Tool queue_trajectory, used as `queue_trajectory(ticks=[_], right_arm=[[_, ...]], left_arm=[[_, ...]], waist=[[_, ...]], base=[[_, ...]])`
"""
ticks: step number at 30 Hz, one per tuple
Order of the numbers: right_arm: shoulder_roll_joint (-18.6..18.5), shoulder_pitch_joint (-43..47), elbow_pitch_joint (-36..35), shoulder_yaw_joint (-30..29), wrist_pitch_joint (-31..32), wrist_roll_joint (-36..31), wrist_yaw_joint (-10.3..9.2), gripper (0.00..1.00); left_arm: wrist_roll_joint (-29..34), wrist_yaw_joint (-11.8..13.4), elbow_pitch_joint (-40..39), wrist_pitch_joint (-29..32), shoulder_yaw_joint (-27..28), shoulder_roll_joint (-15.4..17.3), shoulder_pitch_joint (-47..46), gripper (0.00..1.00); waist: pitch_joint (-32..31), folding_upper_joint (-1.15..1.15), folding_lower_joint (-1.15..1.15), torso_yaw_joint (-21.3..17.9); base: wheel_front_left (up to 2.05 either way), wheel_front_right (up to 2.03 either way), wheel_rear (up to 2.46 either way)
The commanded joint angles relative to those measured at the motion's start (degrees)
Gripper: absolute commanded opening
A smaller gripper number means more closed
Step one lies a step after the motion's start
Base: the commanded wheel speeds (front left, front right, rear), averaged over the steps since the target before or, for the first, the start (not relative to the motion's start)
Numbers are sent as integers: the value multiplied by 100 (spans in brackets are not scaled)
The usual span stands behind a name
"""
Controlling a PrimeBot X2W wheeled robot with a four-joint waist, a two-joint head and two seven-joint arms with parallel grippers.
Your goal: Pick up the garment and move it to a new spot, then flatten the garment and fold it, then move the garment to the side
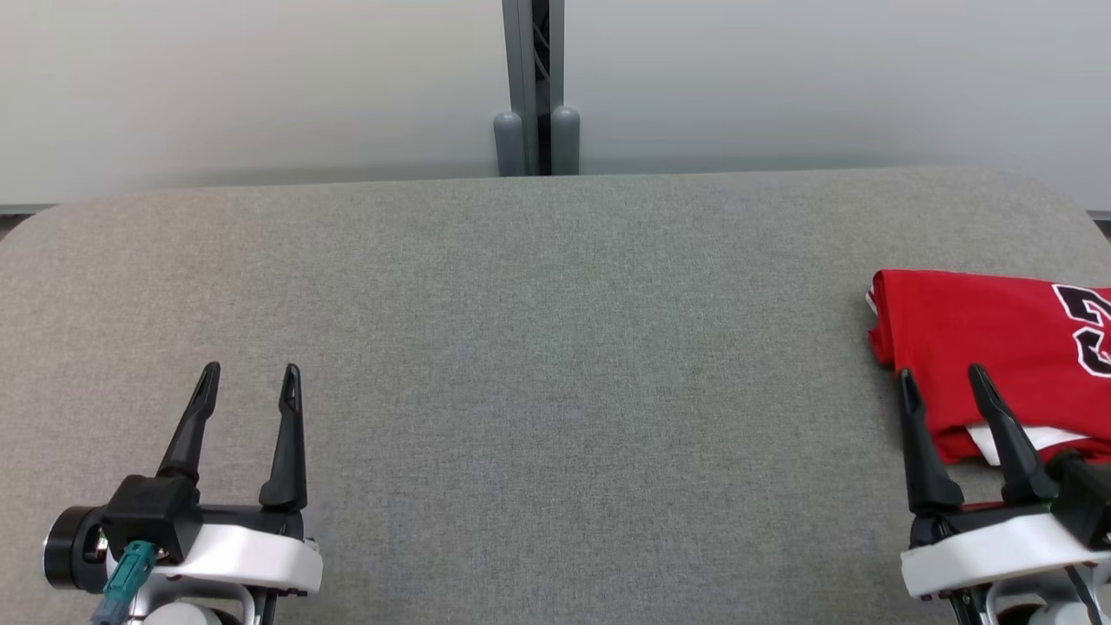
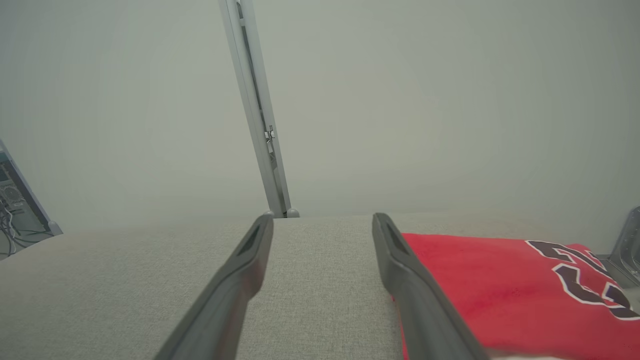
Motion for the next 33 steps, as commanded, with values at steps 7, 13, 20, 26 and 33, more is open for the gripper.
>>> queue_trajectory(ticks=[7,13,20,26,33], right_arm=[[36,348,-166,-156,124,-24,2,100],[55,477,-269,-213,233,-68,2,100],[62,486,-358,-211,260,-18,2,100],[64,486,-366,-191,281,8,2,100],[64,464,-340,-212,283,23,2,100]], left_arm=[[-123,-14,5,27,32,55,273,100],[-160,-16,21,78,-16,92,353,100],[-189,-15,11,130,-55,125,331,100],[-195,11,17,147,-71,137,287,100],[-199,48,30,166,-86,159,249,100]], waist=[[-268,0,0,15],[-343,0,0,22],[-332,0,0,2],[-302,0,0,-7],[-273,0,0,-8]], base=[[0,0,0],[0,0,0],[0,0,0],[0,0,0],[0,0,0]])
